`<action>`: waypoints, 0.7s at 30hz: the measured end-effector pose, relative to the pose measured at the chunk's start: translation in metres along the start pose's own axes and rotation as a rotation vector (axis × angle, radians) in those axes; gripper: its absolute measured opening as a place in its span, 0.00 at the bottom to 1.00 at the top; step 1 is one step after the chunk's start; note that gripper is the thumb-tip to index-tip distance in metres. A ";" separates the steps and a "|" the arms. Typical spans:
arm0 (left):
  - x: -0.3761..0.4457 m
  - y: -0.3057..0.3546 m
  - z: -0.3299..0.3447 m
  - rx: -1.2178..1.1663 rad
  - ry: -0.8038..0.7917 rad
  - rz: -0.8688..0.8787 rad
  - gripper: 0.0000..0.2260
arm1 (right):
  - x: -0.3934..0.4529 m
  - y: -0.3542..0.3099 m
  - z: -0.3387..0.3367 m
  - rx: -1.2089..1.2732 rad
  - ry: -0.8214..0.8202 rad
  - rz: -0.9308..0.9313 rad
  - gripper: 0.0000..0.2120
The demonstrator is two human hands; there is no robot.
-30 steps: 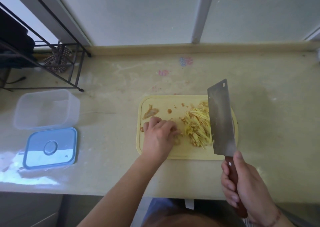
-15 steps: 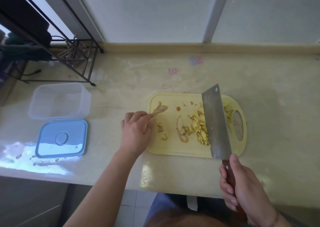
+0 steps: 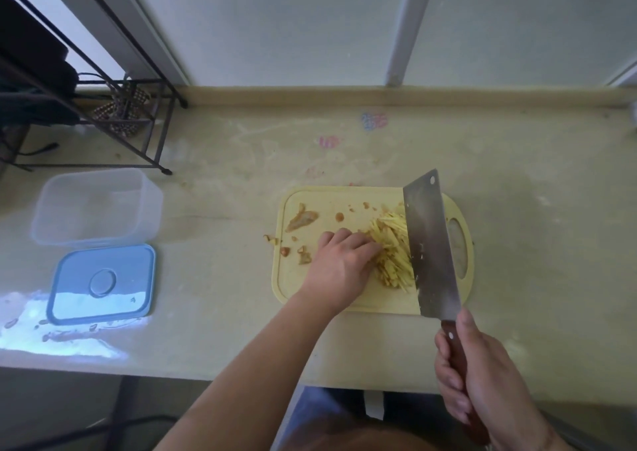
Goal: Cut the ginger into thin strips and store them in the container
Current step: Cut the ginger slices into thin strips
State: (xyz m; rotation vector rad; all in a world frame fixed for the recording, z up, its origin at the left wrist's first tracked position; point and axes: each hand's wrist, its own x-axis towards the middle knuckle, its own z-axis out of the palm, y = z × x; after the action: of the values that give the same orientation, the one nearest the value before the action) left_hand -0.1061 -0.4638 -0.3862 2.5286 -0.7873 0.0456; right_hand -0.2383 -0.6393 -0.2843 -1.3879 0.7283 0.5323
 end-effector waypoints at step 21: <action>-0.009 -0.066 -0.054 -0.152 0.184 -0.385 0.12 | 0.004 -0.003 0.008 0.018 0.005 -0.014 0.32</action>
State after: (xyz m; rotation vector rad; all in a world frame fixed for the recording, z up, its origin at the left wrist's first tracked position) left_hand -0.0716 -0.3870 -0.3691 2.4434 -0.2175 0.0843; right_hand -0.2323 -0.6324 -0.2854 -1.3773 0.7254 0.5111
